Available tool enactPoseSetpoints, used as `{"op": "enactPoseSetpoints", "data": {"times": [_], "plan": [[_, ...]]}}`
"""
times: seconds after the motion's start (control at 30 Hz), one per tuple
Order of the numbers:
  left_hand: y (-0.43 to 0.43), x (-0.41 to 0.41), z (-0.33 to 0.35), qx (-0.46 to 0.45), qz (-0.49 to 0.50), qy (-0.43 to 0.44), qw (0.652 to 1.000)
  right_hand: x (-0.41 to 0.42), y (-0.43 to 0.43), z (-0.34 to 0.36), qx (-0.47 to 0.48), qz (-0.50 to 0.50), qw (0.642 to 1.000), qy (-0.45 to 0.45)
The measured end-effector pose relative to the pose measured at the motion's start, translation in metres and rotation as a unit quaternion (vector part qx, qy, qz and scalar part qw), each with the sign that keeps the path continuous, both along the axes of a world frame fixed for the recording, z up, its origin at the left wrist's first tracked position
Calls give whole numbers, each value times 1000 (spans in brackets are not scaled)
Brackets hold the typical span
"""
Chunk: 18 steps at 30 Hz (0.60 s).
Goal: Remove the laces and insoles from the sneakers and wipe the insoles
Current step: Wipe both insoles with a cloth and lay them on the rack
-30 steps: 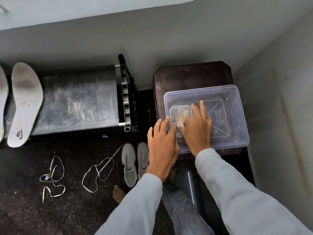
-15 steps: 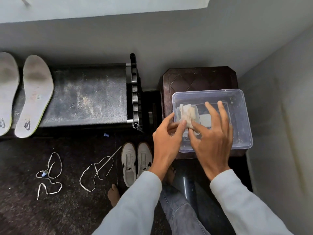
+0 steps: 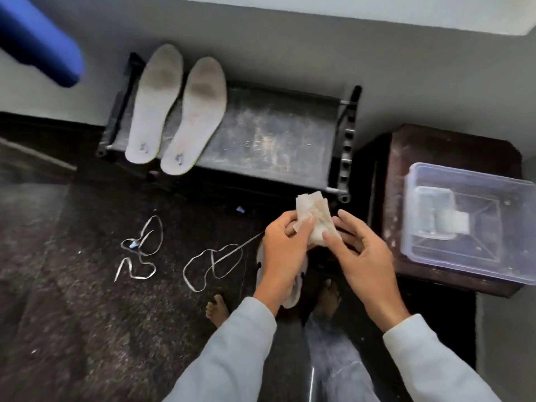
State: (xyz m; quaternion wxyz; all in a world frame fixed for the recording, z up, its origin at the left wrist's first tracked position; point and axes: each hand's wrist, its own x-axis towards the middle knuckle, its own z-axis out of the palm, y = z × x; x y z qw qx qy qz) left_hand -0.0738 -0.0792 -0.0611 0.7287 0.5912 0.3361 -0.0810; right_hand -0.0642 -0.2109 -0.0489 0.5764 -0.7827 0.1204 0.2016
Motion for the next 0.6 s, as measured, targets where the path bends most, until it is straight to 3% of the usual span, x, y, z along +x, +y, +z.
{"op": "enactPoseSetpoints", "data": {"times": [0.17, 0.4, 0.6], "plan": [[82, -50, 5, 55, -14, 1, 998, -23, 79, -1, 18, 63, 997, 37], [179, -89, 27, 29, 15, 2, 999, -56, 180, 18, 52, 81, 993, 64], [254, -83, 36, -20, 107, 27, 994, -53, 241, 37, 61, 41, 996, 51]]}}
